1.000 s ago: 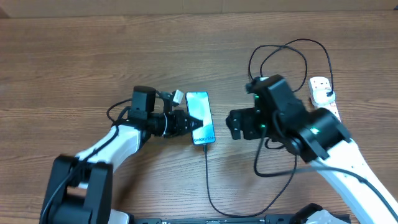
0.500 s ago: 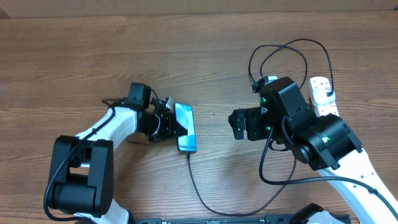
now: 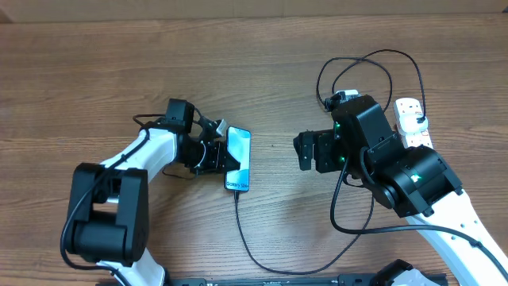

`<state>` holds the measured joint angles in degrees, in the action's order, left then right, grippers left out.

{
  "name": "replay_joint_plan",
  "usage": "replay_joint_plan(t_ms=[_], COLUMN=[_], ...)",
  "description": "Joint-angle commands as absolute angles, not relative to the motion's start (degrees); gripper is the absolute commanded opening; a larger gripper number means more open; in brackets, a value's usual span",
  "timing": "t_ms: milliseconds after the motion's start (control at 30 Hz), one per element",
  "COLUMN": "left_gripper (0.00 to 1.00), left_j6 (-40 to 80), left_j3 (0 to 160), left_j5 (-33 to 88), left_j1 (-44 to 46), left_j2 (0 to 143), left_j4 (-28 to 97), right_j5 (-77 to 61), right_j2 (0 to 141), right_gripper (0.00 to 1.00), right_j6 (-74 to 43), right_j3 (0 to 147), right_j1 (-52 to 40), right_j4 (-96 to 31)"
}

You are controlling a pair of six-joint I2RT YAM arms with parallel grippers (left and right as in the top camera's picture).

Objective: Plug charger to phone and switch on socket
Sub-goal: 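Lower the plugged phone flat onto the table with the left gripper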

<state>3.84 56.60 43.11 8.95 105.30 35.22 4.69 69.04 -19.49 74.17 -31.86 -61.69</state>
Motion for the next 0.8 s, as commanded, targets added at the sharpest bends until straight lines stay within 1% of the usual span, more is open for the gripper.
replay_joint_plan(t_ms=[0, 367, 533, 767], left_gripper=[0.04, 0.05, 0.14, 0.18], left_j6=[2.1, 5.5, 6.0, 6.2], left_j3=[57.6, 57.5, 57.5, 57.5], left_j5=[46.2, 44.4, 44.3, 43.0], left_j1=[8.7, 7.5, 7.5, 7.5], left_j2=[107.1, 109.4, 109.4, 109.4], left_j4=[35.1, 33.2, 33.2, 33.2], right_j5=[6.0, 6.0, 6.0, 6.0], right_j2=[68.2, 68.2, 68.2, 68.2], right_gripper=[1.0, 1.0, 1.0, 1.0], right_j6=[-19.5, -19.5, -19.5, -19.5], right_j3=[75.5, 75.5, 75.5, 75.5], right_j1=[-31.6, -31.6, -31.6, -31.6], right_j4=[-61.4, -61.0, -60.7, -60.7])
